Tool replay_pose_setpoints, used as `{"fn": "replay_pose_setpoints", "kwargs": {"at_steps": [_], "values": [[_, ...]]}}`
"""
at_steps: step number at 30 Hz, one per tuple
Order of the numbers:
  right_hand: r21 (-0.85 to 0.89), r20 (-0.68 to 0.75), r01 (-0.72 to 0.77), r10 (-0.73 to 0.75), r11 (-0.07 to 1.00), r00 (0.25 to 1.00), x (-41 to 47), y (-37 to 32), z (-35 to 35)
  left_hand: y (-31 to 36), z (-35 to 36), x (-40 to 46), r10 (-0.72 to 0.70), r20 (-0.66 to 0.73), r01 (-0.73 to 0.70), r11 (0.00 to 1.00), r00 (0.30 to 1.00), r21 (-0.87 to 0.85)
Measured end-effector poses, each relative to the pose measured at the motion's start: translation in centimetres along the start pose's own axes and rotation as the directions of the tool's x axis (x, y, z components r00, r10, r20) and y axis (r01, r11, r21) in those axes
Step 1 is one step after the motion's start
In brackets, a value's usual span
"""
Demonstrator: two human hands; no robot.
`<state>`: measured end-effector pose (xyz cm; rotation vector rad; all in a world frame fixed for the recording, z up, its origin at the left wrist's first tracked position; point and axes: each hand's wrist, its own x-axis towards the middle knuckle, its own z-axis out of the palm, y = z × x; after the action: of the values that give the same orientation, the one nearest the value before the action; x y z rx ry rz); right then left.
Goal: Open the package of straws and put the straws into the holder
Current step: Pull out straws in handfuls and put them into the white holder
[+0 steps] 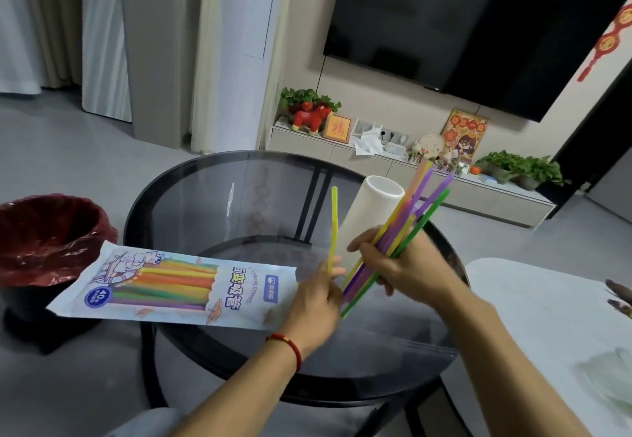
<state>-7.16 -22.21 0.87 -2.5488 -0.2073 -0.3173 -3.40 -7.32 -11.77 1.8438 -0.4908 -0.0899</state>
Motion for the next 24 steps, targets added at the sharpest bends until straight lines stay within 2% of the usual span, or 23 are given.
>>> {"fn": "replay_pose_setpoints", "kwargs": {"at_steps": [2, 4, 8, 11, 13, 15, 18, 21, 24], "values": [[0.024, -0.018, 0.029, -0.028, 0.999, 0.999, -0.2, 0.3, 1.3, 0.3, 0.5, -0.2, -0.012, 0.046, 0.015, 0.998, 0.999, -0.053], [0.044, -0.009, 0.033, -0.032, 0.999, 0.999, -0.1, 0.3, 1.7, 0.4, 0.9, -0.2, -0.021, 0.09, 0.022, 1.0, 0.996, -0.012], [0.015, 0.075, 0.086, -0.087, 0.996, 0.993, 0.1, 0.1, 1.3, 0.4, 1.7, 0.1, -0.055, 0.084, 0.065, 0.992, 0.995, -0.11], [0.026, 0.102, 0.093, -0.095, 0.995, 0.99, 0.2, -0.2, 1.1, 0.4, 1.6, 0.0, 0.001, 0.143, 0.005, 0.999, 0.99, -0.038], [0.07, 0.031, 0.08, -0.082, 0.994, 0.996, 0.3, 0.1, 0.9, 0.5, 1.1, -0.1, 0.025, 0.189, -0.033, 0.999, 0.982, 0.037], [0.143, -0.078, 0.059, -0.048, 0.988, 0.996, 0.3, 0.8, 0.5, 0.7, 0.8, -0.1, 0.03, 0.207, -0.036, 0.999, 0.978, 0.022], [0.138, -0.092, 0.011, 0.001, 0.99, 0.996, -0.1, 1.9, 1.3, 0.9, 0.2, -0.1, 0.085, 0.09, -0.083, 0.996, 0.992, -0.025], [0.137, -0.077, -0.064, 0.075, 0.989, 0.994, -0.6, 3.1, 3.1, 0.6, -0.6, 0.0, 0.075, -0.062, -0.078, 0.996, 0.995, -0.048], [0.159, -0.098, -0.079, 0.095, 0.984, 0.991, -0.8, 3.9, 3.6, 0.4, -1.2, 0.1, 0.069, -0.155, -0.079, 0.995, 0.986, -0.059]]}}
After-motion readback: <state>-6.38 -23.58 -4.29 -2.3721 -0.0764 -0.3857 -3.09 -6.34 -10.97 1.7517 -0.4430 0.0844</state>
